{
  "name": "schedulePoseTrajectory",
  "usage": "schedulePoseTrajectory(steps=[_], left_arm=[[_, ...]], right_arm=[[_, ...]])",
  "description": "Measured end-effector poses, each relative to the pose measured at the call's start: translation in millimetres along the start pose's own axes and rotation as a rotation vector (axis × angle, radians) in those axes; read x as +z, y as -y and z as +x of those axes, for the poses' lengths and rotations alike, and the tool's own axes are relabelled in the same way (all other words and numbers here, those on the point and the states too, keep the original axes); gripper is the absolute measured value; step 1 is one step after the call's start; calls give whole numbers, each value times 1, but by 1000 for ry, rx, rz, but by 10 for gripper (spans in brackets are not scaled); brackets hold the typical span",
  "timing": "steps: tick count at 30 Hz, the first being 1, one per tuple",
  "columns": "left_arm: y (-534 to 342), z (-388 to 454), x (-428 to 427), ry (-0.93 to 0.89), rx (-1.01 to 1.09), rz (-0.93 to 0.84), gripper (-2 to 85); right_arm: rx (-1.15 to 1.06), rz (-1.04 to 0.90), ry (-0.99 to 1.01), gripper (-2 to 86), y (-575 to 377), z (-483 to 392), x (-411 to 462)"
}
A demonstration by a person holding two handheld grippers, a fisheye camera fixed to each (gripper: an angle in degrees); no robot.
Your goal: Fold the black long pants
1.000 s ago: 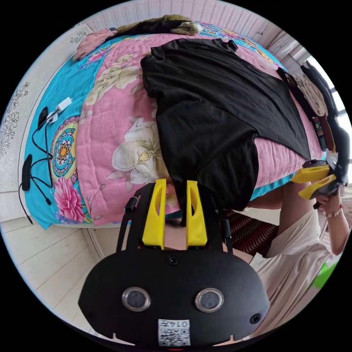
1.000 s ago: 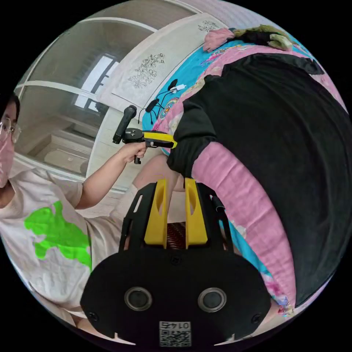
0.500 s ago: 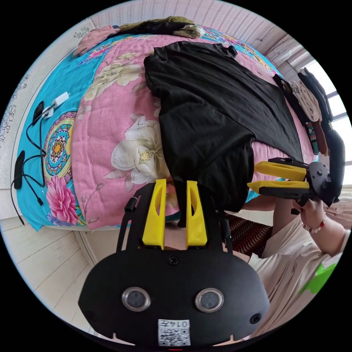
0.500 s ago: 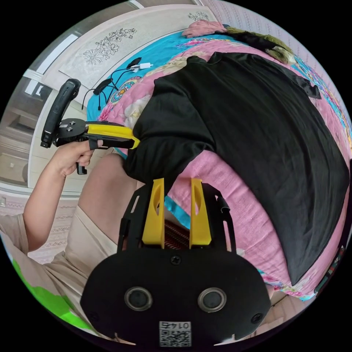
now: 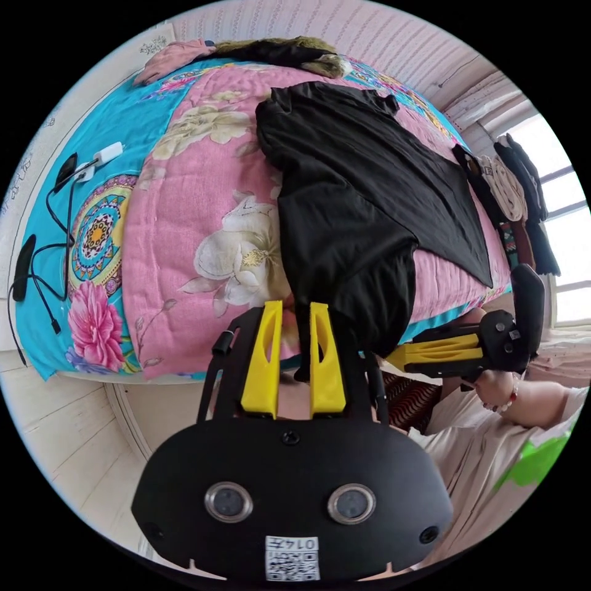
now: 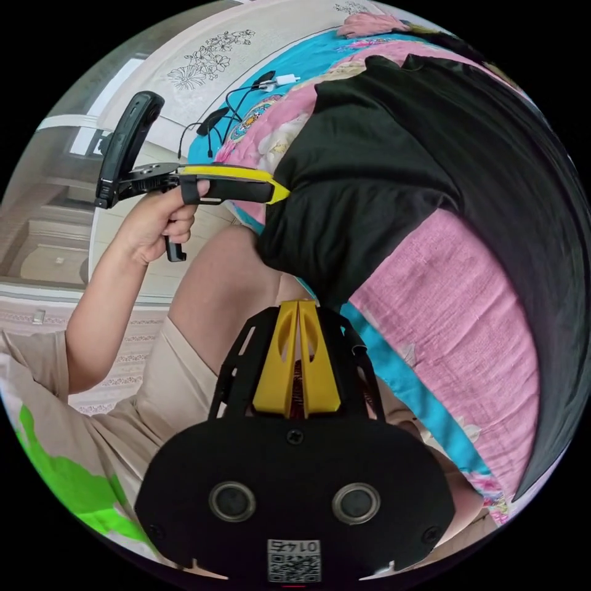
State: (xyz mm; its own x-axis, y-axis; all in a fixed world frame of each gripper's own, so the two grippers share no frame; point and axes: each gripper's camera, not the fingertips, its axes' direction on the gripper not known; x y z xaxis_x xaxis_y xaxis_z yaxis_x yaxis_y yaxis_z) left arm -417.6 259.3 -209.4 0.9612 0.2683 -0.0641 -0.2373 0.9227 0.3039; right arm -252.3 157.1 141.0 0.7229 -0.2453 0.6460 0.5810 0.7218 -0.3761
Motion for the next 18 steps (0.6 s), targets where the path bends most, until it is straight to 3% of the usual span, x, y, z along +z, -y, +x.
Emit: schedulePoseTrajectory(steps=[10, 14, 18], left_arm=[[30, -25, -53, -80, -40, 194, 52], [71, -23, -26, -32, -3, 63, 3], [59, -24, -43, 0, 37, 50, -6]], right_arm=[[-84, -53, 27, -5, 26, -3, 12], [-51, -38, 108, -4, 47, 11, 6], [-87, 6, 43, -2, 70, 23, -24]])
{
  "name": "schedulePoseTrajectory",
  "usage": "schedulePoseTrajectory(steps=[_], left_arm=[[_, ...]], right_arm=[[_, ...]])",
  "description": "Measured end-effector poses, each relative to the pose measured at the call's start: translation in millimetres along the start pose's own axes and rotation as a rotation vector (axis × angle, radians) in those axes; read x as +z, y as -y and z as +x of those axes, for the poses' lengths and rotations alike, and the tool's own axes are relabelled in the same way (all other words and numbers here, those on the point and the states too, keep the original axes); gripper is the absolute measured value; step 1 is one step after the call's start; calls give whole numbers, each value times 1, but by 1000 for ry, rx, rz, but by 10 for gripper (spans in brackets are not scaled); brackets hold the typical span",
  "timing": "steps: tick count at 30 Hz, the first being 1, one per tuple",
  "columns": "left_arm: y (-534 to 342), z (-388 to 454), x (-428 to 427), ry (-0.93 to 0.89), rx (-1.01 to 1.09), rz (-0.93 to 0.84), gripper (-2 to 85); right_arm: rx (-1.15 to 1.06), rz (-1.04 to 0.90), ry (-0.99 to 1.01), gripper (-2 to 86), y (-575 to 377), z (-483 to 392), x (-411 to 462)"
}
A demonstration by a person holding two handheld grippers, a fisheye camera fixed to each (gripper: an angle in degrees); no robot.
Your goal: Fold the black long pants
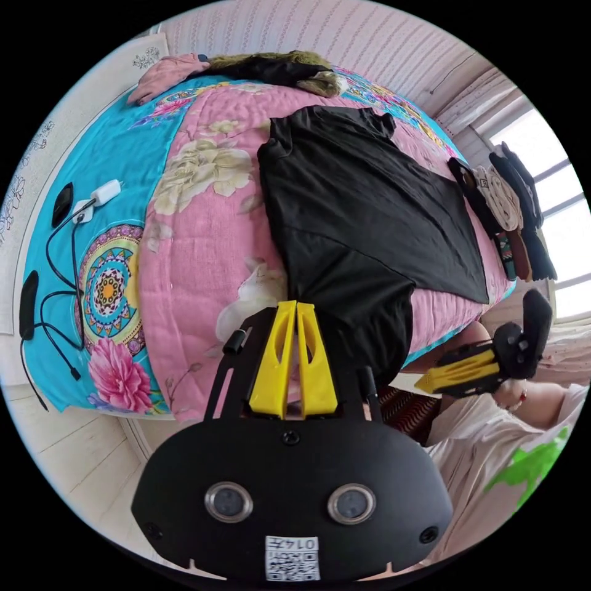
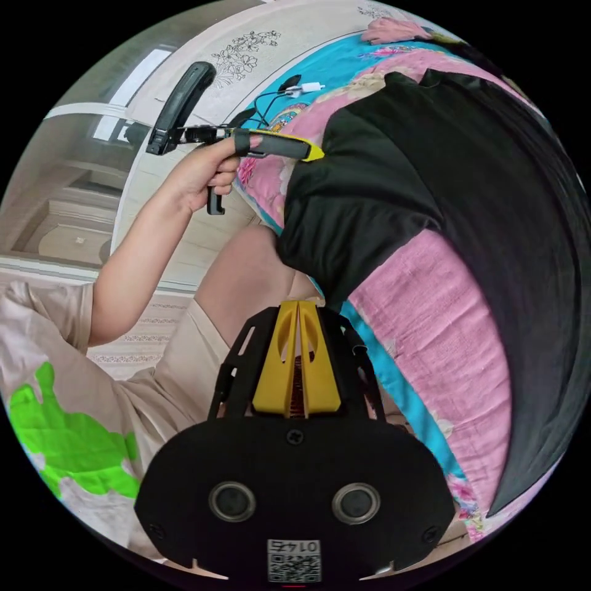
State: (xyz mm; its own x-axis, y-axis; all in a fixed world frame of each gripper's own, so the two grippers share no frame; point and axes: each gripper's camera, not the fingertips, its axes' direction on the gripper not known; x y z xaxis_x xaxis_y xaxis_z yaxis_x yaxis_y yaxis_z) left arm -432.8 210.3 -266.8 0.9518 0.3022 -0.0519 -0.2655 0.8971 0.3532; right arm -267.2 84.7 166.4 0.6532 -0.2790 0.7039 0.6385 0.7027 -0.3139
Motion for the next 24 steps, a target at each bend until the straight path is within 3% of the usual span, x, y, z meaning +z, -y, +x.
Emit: schedulePoseTrajectory(steps=[7, 12, 17, 21, 24], left_arm=[[-10, -11, -16, -84, -62, 71, 3], [-7, -16, -32, -31, -85, 116, 22], [-1, -18, -28, -57, -82, 82, 6], [0, -17, -29, -74, -81, 81, 0], [3, -19, -28, -95, -83, 79, -2]], right_arm=[[47, 90, 31, 22, 42, 38, -32], [105, 63, 15, 100, 53, 43, 0], [140, -5, 50, 15, 84, 48, 19], [25, -108, 187, 6, 94, 38, 9], [77, -192, 127, 15, 91, 59, 4]])
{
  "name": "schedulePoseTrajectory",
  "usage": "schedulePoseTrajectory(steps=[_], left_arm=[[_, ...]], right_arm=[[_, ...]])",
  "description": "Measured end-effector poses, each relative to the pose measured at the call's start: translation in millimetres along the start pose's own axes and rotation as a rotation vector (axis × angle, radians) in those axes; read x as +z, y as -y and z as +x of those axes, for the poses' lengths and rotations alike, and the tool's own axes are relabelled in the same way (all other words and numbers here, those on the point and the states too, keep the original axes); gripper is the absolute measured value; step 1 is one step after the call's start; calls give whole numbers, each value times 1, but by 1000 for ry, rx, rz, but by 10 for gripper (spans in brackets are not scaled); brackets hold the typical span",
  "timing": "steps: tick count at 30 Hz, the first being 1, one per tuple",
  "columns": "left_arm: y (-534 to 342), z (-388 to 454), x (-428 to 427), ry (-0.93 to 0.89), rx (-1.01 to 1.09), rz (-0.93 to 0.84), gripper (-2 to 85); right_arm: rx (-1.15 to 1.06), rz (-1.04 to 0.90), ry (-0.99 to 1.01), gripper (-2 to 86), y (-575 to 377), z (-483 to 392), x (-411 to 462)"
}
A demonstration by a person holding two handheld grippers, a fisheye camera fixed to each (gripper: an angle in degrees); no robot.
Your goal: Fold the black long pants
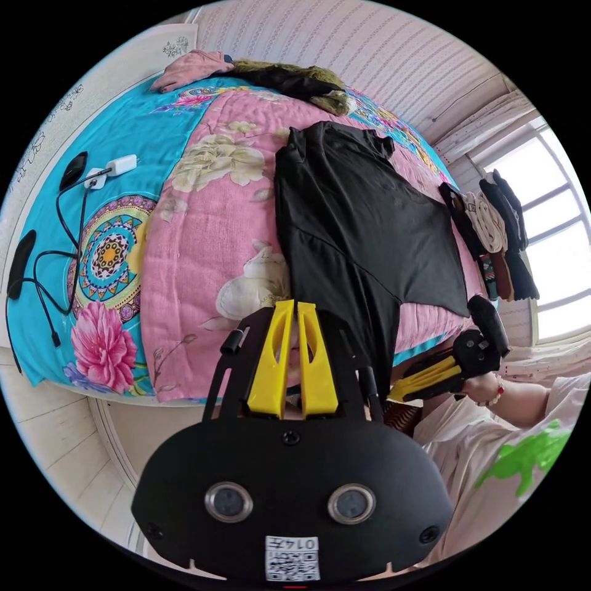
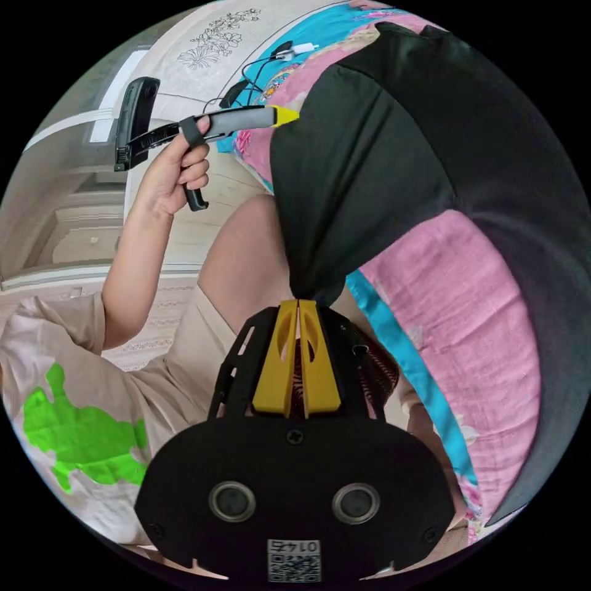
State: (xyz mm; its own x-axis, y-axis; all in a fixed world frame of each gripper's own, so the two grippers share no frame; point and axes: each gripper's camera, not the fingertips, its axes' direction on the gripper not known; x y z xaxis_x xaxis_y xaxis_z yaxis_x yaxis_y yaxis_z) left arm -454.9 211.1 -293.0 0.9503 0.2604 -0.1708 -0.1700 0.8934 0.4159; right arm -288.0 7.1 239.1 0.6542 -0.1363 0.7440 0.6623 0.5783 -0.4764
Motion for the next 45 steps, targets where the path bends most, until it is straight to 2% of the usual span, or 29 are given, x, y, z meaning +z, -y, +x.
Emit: schedulePoseTrajectory(steps=[3, 7, 10, 12, 17, 24, 27, 30, 32, 35, 37, 42, 45], left_arm=[[9, 1, 1, -17, 10, -4, -1], [30, 2, -11, 9, 23, 36, 19], [62, 3, -20, 23, 50, 58, 52], [88, 5, -17, 40, 65, 57, 58], [143, 3, 10, 100, 67, -12, 59], [163, -9, 31, 16, 85, -76, 4], [160, -15, 22, -4, 88, -44, -7], [149, -17, 5, 32, 85, 27, -8], [144, -20, 0, 75, 66, 74, -7], [147, -31, 18, 1, 17, -6, 0], [146, -35, 9, -20, -1, 31, 24], [135, -38, -11, -33, -20, 58, 57], [124, -34, -19, -43, 1, 77, 49]], right_arm=[[80, -38, 20, 57, -2, 20, -13], [14, -63, 51, 73, 3, 14, -45], [-103, 75, -16, 61, 26, 1, -104], [-166, 196, -151, 43, 62, -2, -157], [-188, 287, -479, 33, 173, 12, -228], [-111, 166, -624, 63, 321, 46, -249], [-93, 66, -749, 33, 348, 57, -242], [-177, 122, -845, 14, 358, 45, -262], [-198, 204, -819, 15, 361, 40, -283], [-149, 85, -705, 50, 372, 63, -292], [-121, 117, -655, 62, 366, 72, -307], [-132, 332, -484, 131, 312, 95, -397], [-36, 471, -403, 96, 258, 139, -468]])
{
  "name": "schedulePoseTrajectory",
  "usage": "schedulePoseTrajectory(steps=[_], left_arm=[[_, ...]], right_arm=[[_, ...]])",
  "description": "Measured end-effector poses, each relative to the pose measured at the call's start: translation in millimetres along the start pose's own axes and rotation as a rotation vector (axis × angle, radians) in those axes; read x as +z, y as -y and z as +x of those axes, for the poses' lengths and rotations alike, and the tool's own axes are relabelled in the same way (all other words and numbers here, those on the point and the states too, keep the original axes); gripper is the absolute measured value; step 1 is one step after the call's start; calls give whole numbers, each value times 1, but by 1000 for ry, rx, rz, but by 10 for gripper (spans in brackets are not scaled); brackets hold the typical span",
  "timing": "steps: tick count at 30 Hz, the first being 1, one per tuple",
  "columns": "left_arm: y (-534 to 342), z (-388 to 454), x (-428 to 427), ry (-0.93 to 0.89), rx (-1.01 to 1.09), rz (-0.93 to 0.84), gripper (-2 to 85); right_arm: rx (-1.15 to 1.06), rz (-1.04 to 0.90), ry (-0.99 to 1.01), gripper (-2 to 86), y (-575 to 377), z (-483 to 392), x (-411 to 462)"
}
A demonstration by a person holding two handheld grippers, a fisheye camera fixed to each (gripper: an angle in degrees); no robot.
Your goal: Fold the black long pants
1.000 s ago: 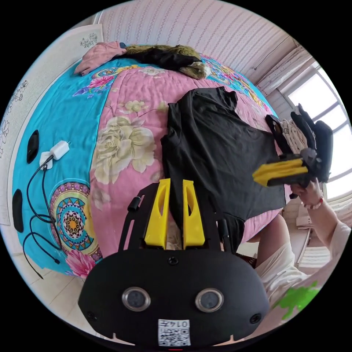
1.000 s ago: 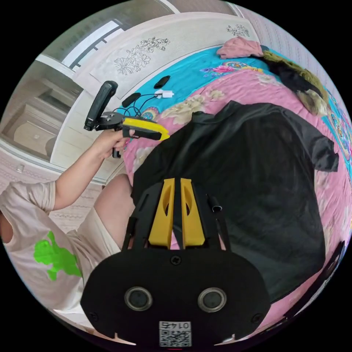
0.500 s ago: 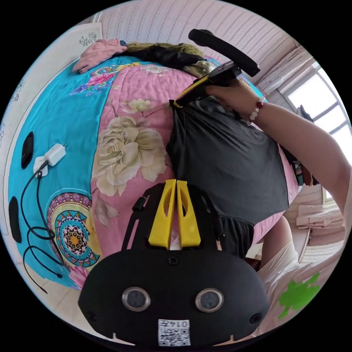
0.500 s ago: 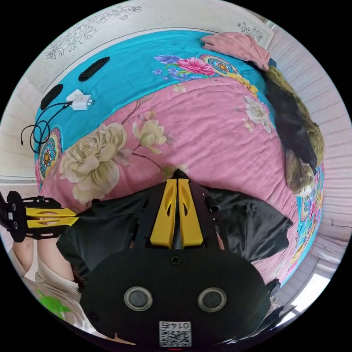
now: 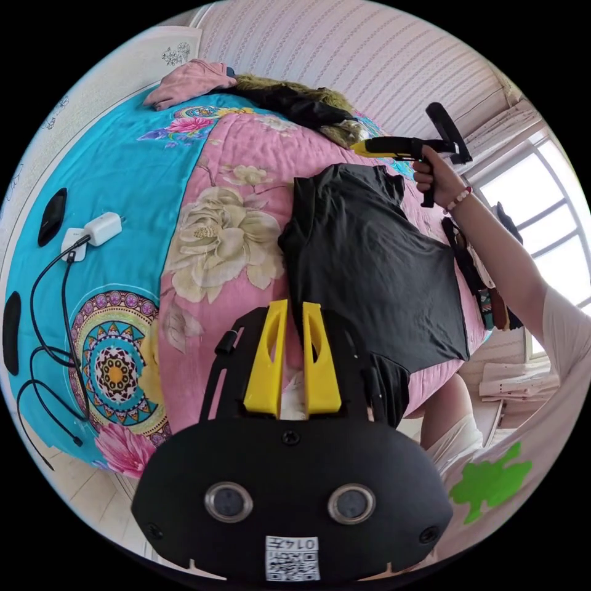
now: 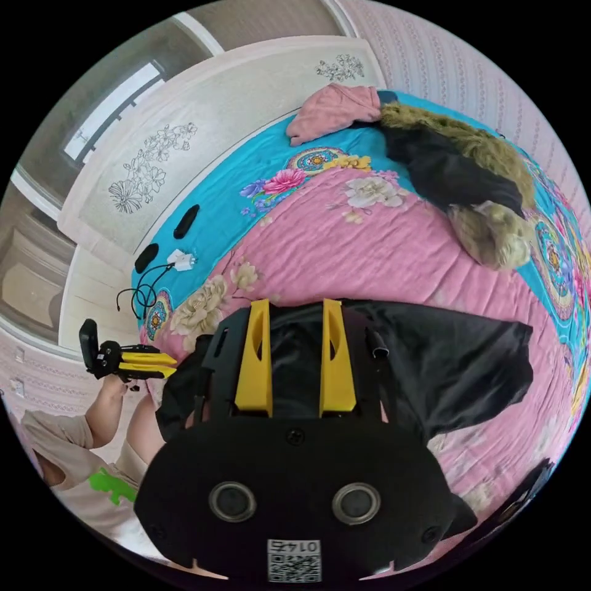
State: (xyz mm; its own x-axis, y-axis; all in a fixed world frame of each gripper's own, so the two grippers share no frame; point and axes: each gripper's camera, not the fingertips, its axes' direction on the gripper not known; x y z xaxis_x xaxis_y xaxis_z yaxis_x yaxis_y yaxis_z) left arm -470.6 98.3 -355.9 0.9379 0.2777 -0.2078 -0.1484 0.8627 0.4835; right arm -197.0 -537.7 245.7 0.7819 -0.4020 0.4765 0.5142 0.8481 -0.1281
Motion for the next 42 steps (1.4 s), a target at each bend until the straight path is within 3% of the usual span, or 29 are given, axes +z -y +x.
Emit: schedulePoseTrajectory(steps=[6, 10, 12, 17, 20, 27, 36, 40, 42], left_arm=[[-18, 5, -2, -43, 12, 9, 42], [-25, 9, -5, -32, -1, 23, 39], [-27, 12, -7, -20, 1, 19, 36], [-35, 14, -23, -9, -14, 65, 1], [-44, 16, -29, -13, -19, 83, -6], [-64, 27, -37, 9, 5, 67, -10], [-88, 50, -36, -22, 11, 66, -10], [-94, 61, -38, -1, 25, 64, -9], [-97, 64, -38, -1, 26, 63, -9]], right_arm=[[474, 185, -308, 101, -76, 165, -96], [670, 160, -250, 117, -99, 232, -100], [739, 145, -163, 75, -107, 261, -97], [763, 342, -216, 35, -128, 283, -140], [713, 163, -100, 82, -126, 305, -127], [561, 147, -46, 104, -186, 299, -195], [765, -102, -367, 79, -353, 290, -232], [834, -91, -283, 29, -387, 294, -229], [823, -81, -341, 12, -395, 291, -232]])
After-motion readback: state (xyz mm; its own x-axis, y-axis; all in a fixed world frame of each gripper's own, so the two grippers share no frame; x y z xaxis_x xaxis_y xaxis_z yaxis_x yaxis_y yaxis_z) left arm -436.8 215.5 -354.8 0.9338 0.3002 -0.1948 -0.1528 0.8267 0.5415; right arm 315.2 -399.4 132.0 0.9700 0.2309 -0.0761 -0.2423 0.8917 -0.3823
